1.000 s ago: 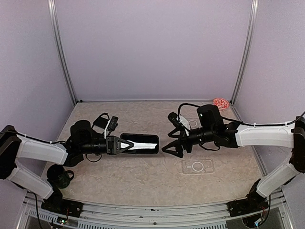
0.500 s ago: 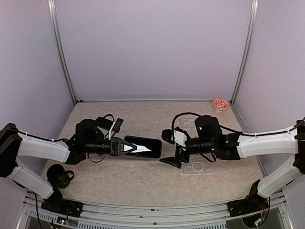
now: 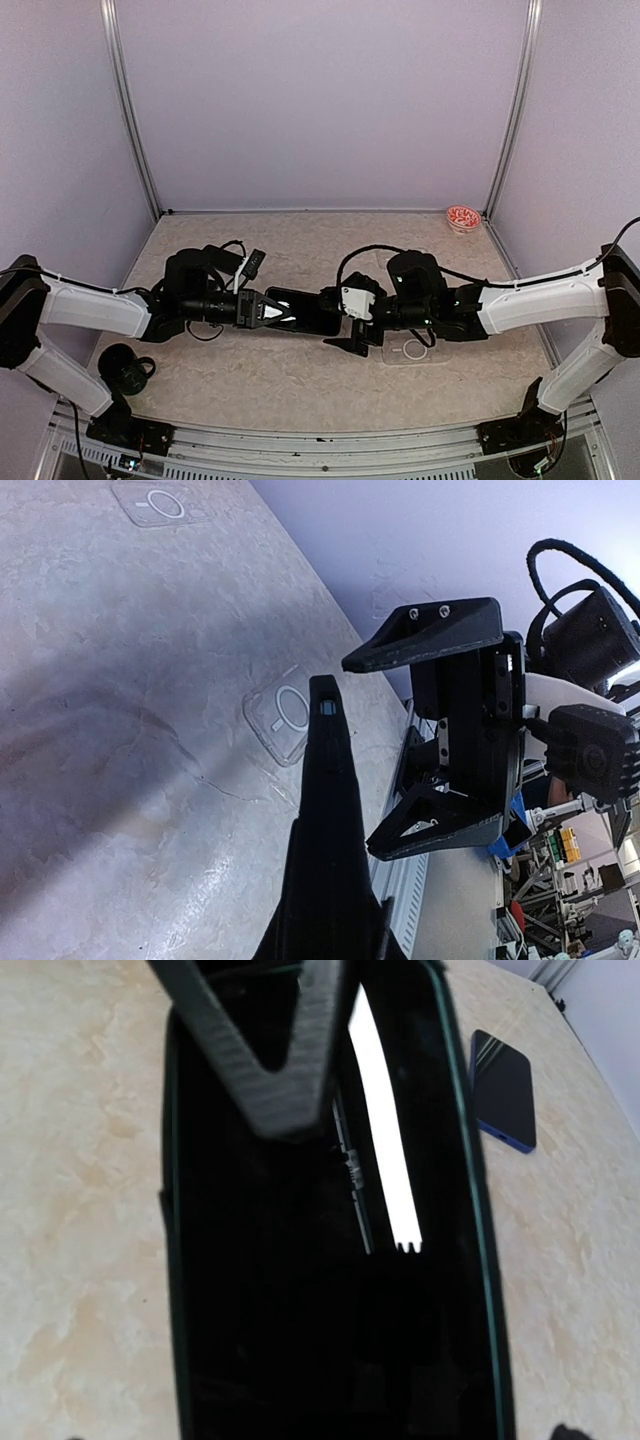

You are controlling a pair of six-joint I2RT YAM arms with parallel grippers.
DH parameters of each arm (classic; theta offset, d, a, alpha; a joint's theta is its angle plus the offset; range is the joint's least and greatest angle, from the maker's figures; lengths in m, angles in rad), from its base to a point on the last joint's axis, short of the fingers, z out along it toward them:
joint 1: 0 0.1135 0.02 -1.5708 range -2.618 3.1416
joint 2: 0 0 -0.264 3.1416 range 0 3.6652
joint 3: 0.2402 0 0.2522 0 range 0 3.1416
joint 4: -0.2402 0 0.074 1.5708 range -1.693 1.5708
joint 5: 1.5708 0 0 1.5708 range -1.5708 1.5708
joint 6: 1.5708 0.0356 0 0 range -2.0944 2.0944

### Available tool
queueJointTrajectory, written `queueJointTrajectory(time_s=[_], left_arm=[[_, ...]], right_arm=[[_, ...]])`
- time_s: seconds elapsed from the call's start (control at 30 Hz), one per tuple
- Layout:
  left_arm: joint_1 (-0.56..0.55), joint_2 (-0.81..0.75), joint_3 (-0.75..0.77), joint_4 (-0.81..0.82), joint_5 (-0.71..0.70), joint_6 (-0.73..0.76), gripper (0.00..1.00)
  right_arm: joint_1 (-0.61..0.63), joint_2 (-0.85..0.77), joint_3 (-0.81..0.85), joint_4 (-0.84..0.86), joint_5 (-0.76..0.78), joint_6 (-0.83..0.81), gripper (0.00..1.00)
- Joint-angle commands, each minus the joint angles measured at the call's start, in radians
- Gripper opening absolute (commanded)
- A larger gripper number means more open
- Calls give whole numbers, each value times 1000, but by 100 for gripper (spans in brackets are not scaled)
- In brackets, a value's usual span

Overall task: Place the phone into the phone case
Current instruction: Pass from the left arm to the right

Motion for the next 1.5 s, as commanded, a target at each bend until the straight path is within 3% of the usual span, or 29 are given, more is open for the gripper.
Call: queueJointTrajectory(time_s=[0.0, 0.43, 0.77, 0.9, 1.03, 1.1, 1.37, 1.47], left_arm=[[-10, 7, 45, 48, 5, 17, 0], [-18, 17, 66, 30, 1, 20, 0], [-18, 15, 79, 8, -5, 29, 0], [-18, 16, 82, -2, -11, 33, 0], [-17, 24, 90, -15, -22, 36, 0], [-17, 28, 95, -24, -32, 35, 0], [-13, 25, 103, -96, -92, 37, 51], [2, -3, 86, -99, -99, 21, 61]], right_arm=[[24, 37, 50, 6, 30, -36, 100], [71, 123, 112, -26, 115, -83, 100], [91, 165, 130, -18, 262, -86, 97], [91, 157, 134, -29, 283, -79, 88], [91, 164, 157, -64, 293, -63, 64], [91, 171, 166, -71, 305, -49, 61], [92, 177, 167, -66, 394, 4, 59], [93, 172, 156, -65, 433, 19, 58]])
